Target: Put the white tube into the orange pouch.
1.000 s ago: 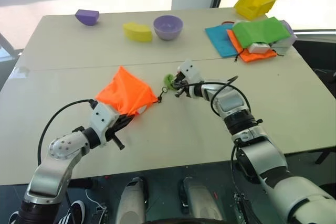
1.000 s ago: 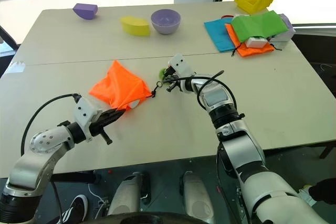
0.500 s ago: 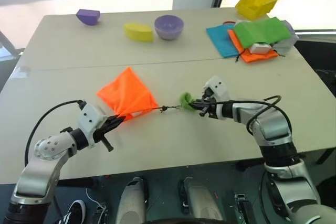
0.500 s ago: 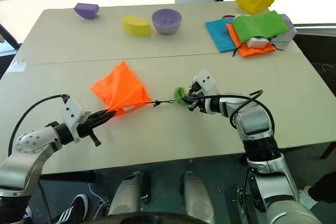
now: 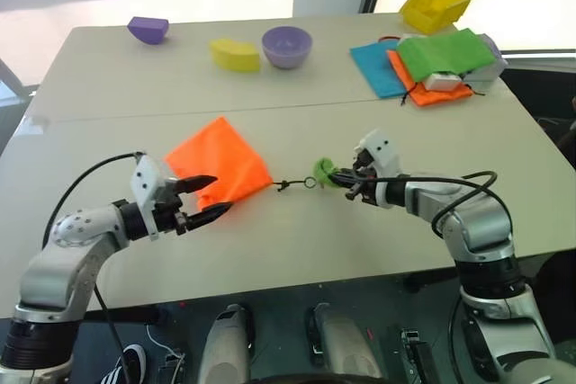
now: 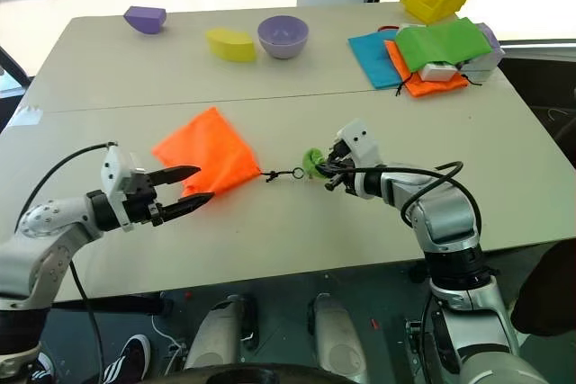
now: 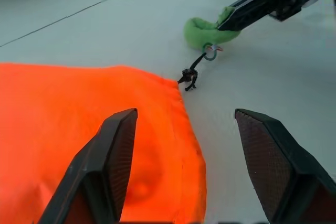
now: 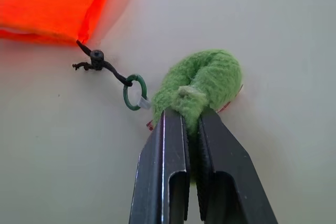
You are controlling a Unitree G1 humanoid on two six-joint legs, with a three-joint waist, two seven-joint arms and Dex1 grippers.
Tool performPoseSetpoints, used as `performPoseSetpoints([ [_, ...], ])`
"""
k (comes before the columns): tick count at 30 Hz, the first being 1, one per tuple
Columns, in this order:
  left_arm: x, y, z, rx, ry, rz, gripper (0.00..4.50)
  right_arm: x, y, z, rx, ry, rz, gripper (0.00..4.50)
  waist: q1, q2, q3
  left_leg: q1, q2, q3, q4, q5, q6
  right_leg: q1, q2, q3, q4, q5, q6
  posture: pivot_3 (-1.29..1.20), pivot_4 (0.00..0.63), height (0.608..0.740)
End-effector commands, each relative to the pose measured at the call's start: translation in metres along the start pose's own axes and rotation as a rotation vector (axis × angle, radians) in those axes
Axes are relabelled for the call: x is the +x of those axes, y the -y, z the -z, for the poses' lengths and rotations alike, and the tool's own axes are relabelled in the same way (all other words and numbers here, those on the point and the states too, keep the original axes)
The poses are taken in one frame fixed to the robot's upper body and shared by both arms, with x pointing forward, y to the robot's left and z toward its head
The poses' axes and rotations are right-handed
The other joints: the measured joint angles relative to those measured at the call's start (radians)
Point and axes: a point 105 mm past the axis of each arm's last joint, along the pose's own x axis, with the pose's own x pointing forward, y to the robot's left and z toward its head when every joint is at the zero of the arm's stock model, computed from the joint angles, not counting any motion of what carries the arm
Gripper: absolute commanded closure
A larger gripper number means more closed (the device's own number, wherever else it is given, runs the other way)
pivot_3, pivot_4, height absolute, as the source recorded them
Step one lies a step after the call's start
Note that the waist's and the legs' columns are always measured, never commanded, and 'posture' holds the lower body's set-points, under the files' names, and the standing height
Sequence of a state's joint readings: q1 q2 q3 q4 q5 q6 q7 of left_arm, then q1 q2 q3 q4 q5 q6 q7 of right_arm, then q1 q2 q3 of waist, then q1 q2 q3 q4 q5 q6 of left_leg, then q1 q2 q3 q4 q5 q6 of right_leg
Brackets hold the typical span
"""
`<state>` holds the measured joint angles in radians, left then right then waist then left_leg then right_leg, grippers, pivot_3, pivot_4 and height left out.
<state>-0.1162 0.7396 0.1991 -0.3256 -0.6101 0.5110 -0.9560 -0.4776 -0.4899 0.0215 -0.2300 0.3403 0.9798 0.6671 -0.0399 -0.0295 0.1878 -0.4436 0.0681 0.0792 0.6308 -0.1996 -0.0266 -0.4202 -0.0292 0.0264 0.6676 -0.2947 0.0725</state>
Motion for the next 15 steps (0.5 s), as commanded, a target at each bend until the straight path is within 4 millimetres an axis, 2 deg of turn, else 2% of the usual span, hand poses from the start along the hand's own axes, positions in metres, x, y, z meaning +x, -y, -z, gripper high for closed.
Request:
performPoseSetpoints([
  [1, 0.001, 0.0, -0.029, 0.035, 0.068, 0.038, 1.24, -0.012, 0.004, -0.029, -0.032, 0.12, 0.003, 4.5, 0.003, 0.0, 0.0, 0.0, 0.0, 0.0, 0.0, 0.0, 0.0, 0.0, 0.0, 0.0, 0.0, 0.0, 0.0, 0.0, 0.15, 0.74],
  [5, 0.023, -0.011, -0.034, 0.092, 0.088, 0.044, 1.24, -0.014, 0.002, -0.04, -0.019, 0.164, -0.019, 4.5, 0.005, 0.0, 0.0, 0.0, -0.001, 0.001, 0.002, 0.0, 0.0, 0.001, 0.0, 0.0, 0.0, 0.001, 0.002, 0.0, 0.15, 0.74],
  [10, 0.092, -0.01, -0.018, 0.167, 0.107, 0.107, 1.24, -0.01, 0.0, -0.046, -0.045, 0.175, -0.011, 4.5, 0.025, 0.001, 0.0, 0.001, -0.002, 0.003, 0.003, 0.001, 0.001, 0.004, 0.001, 0.0, -0.001, 0.002, 0.003, 0.0, 0.15, 0.74],
  [15, 0.14, 0.005, -0.014, 0.167, 0.128, 0.187, 1.24, -0.008, -0.005, -0.046, -0.057, 0.186, 0.0, 4.5, 0.029, 0.001, -0.001, -0.001, -0.002, 0.002, 0.003, 0.001, 0.001, 0.002, 0.002, 0.0, -0.001, 0.003, 0.006, 0.0, 0.15, 0.74],
])
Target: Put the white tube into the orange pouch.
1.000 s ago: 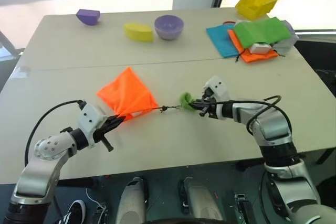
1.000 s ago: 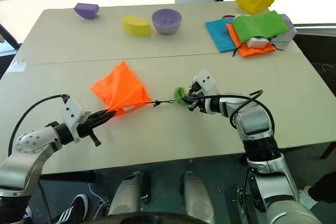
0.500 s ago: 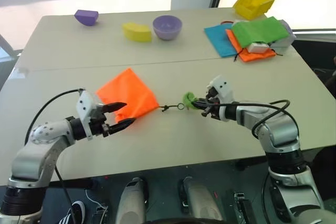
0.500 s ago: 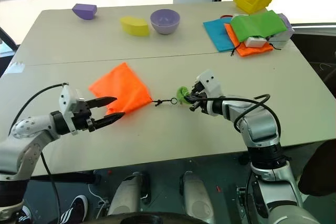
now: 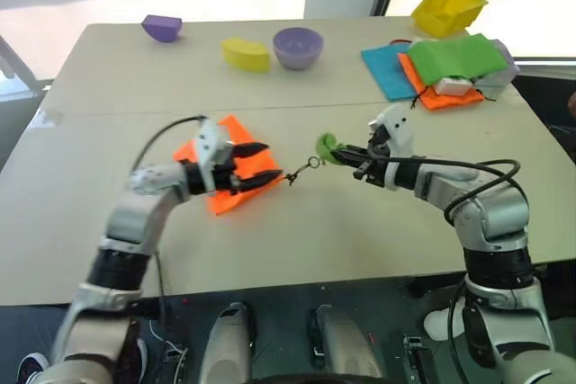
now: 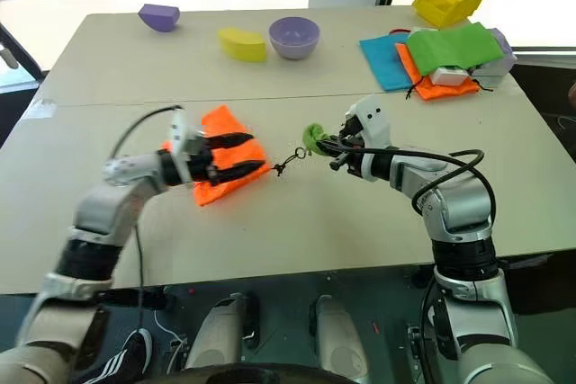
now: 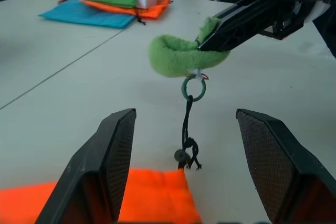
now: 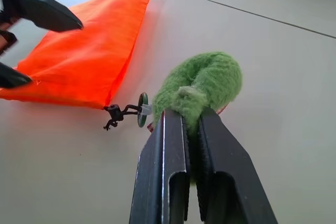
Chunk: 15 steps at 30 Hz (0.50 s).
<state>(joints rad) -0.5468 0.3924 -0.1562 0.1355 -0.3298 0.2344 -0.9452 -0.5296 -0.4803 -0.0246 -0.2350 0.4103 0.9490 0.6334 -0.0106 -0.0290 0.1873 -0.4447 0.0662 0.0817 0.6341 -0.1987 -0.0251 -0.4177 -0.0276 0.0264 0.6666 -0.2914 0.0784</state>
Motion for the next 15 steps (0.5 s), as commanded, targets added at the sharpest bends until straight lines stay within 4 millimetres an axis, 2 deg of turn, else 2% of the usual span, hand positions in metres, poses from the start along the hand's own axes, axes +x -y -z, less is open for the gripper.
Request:
performPoseSetpoints([
  [1, 0.02, 0.001, -0.004, 0.078, 0.001, 0.041, 1.24, -0.002, -0.007, -0.016, -0.046, 0.068, -0.001, 4.5, -0.002, 0.0, 0.0, 0.0, 0.0, 0.0, 0.0, 0.0, 0.0, 0.0, 0.0, 0.0, 0.0, 0.0, 0.0, 0.0, 0.15, 0.74],
  [6, 0.028, -0.004, 0.005, 0.055, -0.05, 0.078, 1.24, 0.0, -0.011, -0.019, -0.065, 0.082, 0.007, 4.5, -0.007, 0.0, 0.0, 0.001, 0.001, -0.001, -0.002, 0.0, 0.0, -0.001, 0.002, 0.0, 0.002, 0.0, 0.0, 0.0, 0.15, 0.74],
  [8, 0.031, -0.003, 0.007, 0.049, -0.068, 0.105, 1.73, 0.0, -0.012, -0.021, -0.074, 0.089, 0.011, 4.5, -0.005, 0.0, 0.0, 0.001, 0.001, -0.002, -0.001, 0.0, 0.0, -0.001, 0.002, 0.0, 0.002, 0.0, 0.0, 0.0, 0.15, 0.74],
  [11, 0.034, -0.007, 0.005, 0.046, -0.065, 0.108, 1.73, 0.001, -0.012, -0.024, -0.083, 0.101, 0.018, 4.5, -0.003, 0.0, 0.0, 0.0, 0.0, -0.002, -0.001, 0.0, 0.0, -0.001, 0.002, 0.0, 0.002, 0.0, 0.0, 0.0, 0.15, 0.74],
  [14, 0.037, -0.008, -0.001, 0.051, -0.049, 0.122, 2.51, 0.002, -0.013, -0.027, -0.088, 0.114, 0.025, 4.5, -0.001, 0.0, 0.0, -0.001, 0.0, -0.001, 0.001, 0.0, 0.0, -0.001, 0.001, 0.0, 0.002, 0.0, 0.0, 0.0, 0.15, 0.74],
  [15, 0.037, -0.009, -0.001, 0.057, -0.052, 0.121, 2.93, 0.003, -0.013, -0.028, -0.089, 0.116, 0.025, 4.5, -0.001, 0.0, 0.0, -0.001, 0.0, -0.001, 0.001, 0.0, 0.0, -0.001, 0.001, 0.0, 0.002, 0.0, 0.0, 0.0, 0.15, 0.74],
])
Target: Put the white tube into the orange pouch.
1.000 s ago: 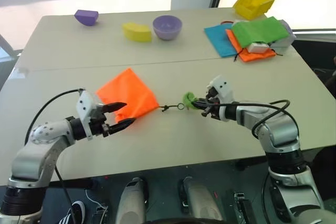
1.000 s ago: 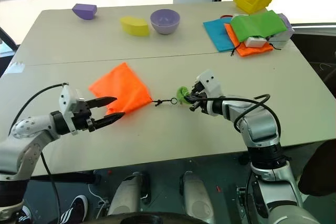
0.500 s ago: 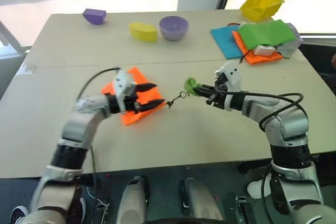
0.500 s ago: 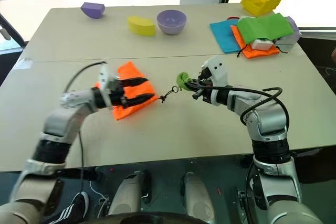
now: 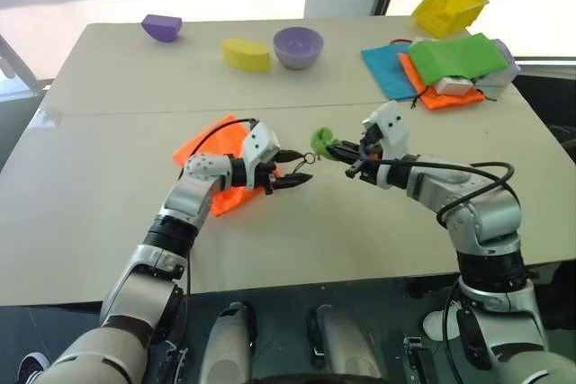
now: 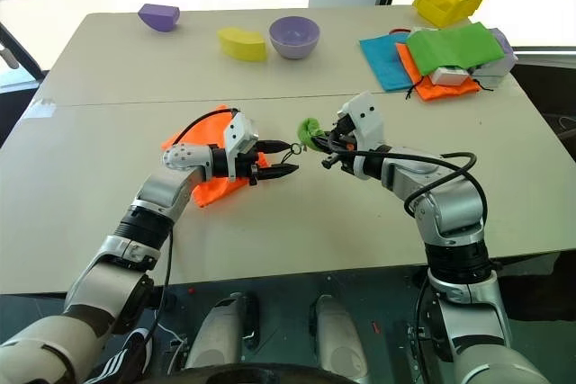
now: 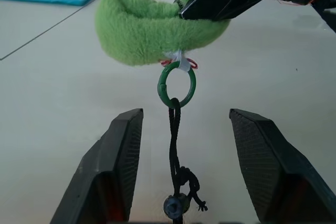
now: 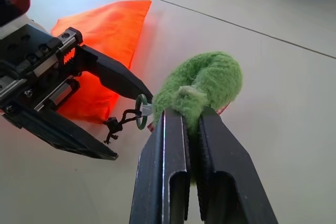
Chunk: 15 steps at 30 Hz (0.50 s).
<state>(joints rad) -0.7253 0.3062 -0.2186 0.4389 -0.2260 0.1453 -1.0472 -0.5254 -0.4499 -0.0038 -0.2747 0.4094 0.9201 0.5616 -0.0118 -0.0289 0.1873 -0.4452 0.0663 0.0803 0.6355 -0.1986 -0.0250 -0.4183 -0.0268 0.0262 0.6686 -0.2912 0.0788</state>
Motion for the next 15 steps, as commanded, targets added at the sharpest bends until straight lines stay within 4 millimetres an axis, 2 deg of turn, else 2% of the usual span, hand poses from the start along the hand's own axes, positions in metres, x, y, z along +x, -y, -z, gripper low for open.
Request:
performPoseSetpoints([
  [1, 0.001, -0.004, -0.014, 0.052, 0.022, -0.004, 2.93, -0.002, -0.006, -0.02, -0.059, 0.071, -0.002, 4.5, -0.001, 0.0, 0.0, 0.0, 0.0, 0.0, 0.001, 0.0, 0.0, 0.0, 0.0, 0.0, 0.0, 0.0, 0.0, 0.0, 0.15, 0.74],
  [8, -0.005, -0.003, -0.009, 0.052, -0.002, 0.013, 2.93, 0.0, -0.005, -0.024, -0.064, 0.088, 0.013, 4.5, -0.003, 0.0, 0.0, 0.0, 0.0, -0.001, 0.0, 0.0, 0.0, 0.0, 0.001, 0.0, 0.001, 0.0, 0.0, 0.0, 0.15, 0.74],
  [15, -0.002, -0.003, -0.004, 0.059, -0.022, 0.006, 2.93, -0.001, -0.003, -0.031, -0.083, 0.11, 0.021, 4.5, -0.002, 0.0, 0.0, 0.0, 0.0, 0.0, 0.001, 0.0, 0.0, 0.0, 0.0, 0.0, 0.001, 0.0, 0.0, 0.0, 0.15, 0.74],
])
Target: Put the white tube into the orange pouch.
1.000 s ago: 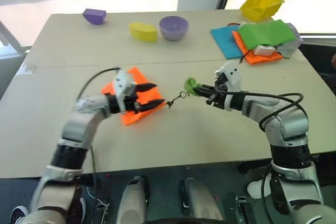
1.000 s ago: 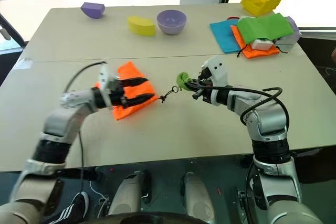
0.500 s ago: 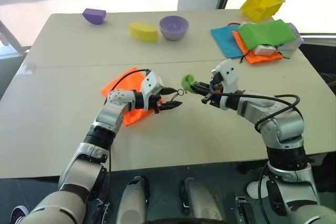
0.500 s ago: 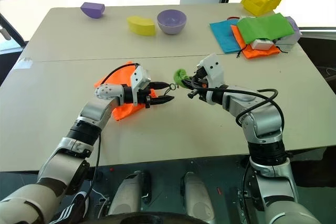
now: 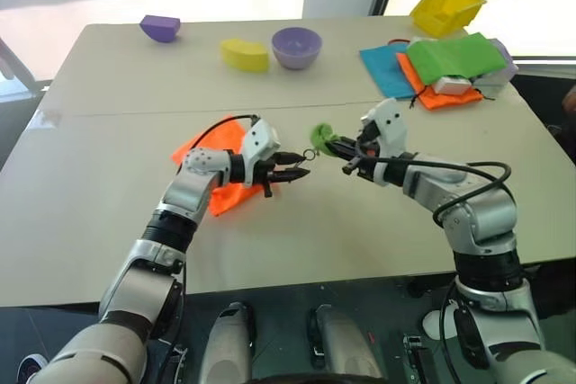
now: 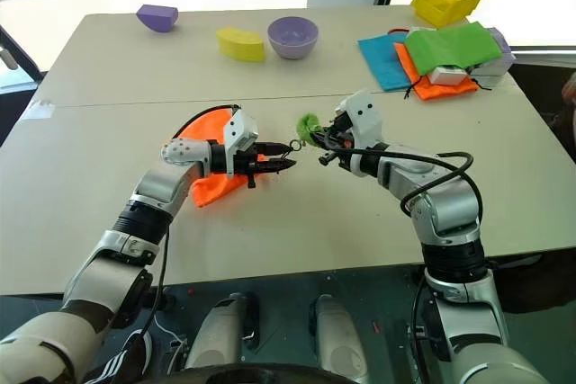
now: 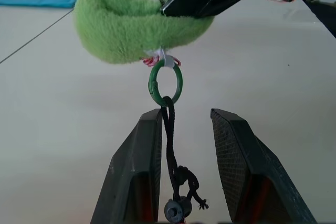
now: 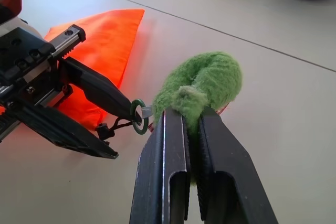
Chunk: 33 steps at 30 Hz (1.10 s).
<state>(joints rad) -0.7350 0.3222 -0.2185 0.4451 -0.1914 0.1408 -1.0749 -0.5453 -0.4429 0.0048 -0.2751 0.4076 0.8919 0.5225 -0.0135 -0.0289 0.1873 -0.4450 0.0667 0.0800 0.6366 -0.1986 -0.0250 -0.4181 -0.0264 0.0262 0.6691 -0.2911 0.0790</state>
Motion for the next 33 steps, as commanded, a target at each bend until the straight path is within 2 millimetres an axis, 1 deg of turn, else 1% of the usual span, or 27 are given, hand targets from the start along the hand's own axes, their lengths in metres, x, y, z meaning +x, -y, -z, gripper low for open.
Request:
performPoseSetpoints([
  [1, 0.002, -0.002, -0.007, 0.011, 0.025, -0.006, 3.19, -0.002, -0.004, -0.022, -0.055, 0.075, -0.007, 4.5, 0.0, 0.0, 0.0, 0.0, 0.0, 0.0, 0.0, 0.0, 0.0, 0.0, 0.0, 0.0, 0.0, 0.0, 0.0, 0.0, 0.15, 0.74],
  [3, 0.001, -0.003, -0.008, 0.005, 0.029, -0.011, 3.74, -0.002, -0.004, -0.022, -0.055, 0.076, -0.008, 4.5, 0.001, 0.0, 0.0, 0.0, 0.0, 0.0, 0.0, 0.0, 0.0, 0.0, 0.0, 0.0, 0.0, 0.0, 0.0, 0.0, 0.15, 0.74],
  [4, 0.001, -0.004, -0.006, 0.017, 0.018, -0.023, 4.23, -0.002, -0.005, -0.022, -0.053, 0.076, -0.01, 4.5, 0.001, 0.0, 0.0, 0.0, 0.0, 0.0, 0.0, 0.0, 0.0, 0.0, 0.0, 0.0, 0.0, 0.0, 0.0, 0.0, 0.15, 0.74],
  [5, 0.001, -0.005, -0.006, 0.038, 0.014, -0.03, 4.48, -0.001, -0.006, -0.022, -0.054, 0.076, -0.013, 4.5, 0.0, 0.0, 0.0, 0.0, 0.0, 0.0, 0.0, 0.0, 0.0, 0.0, 0.0, 0.0, 0.0, 0.0, 0.0, 0.0, 0.15, 0.74],
  [6, 0.0, -0.005, -0.005, 0.053, 0.011, -0.033, 4.48, -0.001, -0.006, -0.022, -0.054, 0.076, -0.014, 4.5, 0.001, 0.0, 0.0, 0.0, 0.0, 0.0, 0.0, 0.0, 0.0, 0.0, 0.0, 0.0, 0.0, 0.0, 0.0, 0.0, 0.15, 0.74],
  [8, 0.0, -0.007, -0.007, 0.024, 0.023, -0.04, 4.48, -0.001, -0.006, -0.021, -0.055, 0.075, -0.015, 4.5, 0.0, 0.0, 0.0, 0.0, 0.0, 0.0, 0.0, 0.0, 0.0, 0.0, 0.0, 0.0, 0.0, 0.0, 0.0, 0.0, 0.15, 0.74],
  [14, -0.001, -0.001, -0.001, 0.008, -0.003, -0.006, 4.48, -0.002, -0.003, -0.024, -0.062, 0.085, 0.002, 4.5, 0.0, 0.0, 0.0, 0.0, 0.0, 0.0, 0.0, 0.0, 0.0, 0.0, 0.0, 0.0, 0.0, 0.0, 0.0, 0.0, 0.15, 0.74],
  [19, 0.0, 0.001, 0.003, 0.011, -0.033, 0.011, 4.48, -0.003, 0.005, -0.035, -0.061, 0.129, 0.035, 4.5, 0.0, 0.0, 0.0, 0.0, 0.0, 0.0, 0.0, 0.0, 0.0, 0.0, 0.0, 0.0, 0.0, 0.0, 0.0, 0.0, 0.15, 0.74],
  [23, 0.001, 0.003, 0.006, 0.009, -0.045, 0.015, 4.48, -0.005, 0.012, -0.044, -0.027, 0.173, 0.065, 4.5, 0.0, 0.0, 0.0, 0.0, 0.0, 0.0, 0.0, 0.0, 0.0, 0.0, 0.0, 0.0, 0.0, 0.0, 0.0, 0.0, 0.15, 0.74],
  [29, -0.003, 0.002, 0.01, -0.011, -0.067, 0.011, 4.48, -0.006, 0.026, -0.044, -0.012, 0.178, 0.132, 4.5, 0.0, 0.0, 0.0, 0.0, 0.0, 0.0, 0.0, 0.0, 0.0, 0.0, 0.0, 0.0, 0.0, 0.0, 0.0, 0.0, 0.15, 0.74],
  [33, -0.005, 0.0, 0.007, -0.014, -0.054, 0.005, 4.48, -0.006, 0.028, -0.044, -0.006, 0.175, 0.138, 4.5, 0.0, 0.0, 0.0, 0.0, 0.0, 0.0, 0.0, 0.0, 0.0, 0.0, 0.0, 0.0, 0.0, 0.0, 0.0, 0.0, 0.15, 0.74],
])
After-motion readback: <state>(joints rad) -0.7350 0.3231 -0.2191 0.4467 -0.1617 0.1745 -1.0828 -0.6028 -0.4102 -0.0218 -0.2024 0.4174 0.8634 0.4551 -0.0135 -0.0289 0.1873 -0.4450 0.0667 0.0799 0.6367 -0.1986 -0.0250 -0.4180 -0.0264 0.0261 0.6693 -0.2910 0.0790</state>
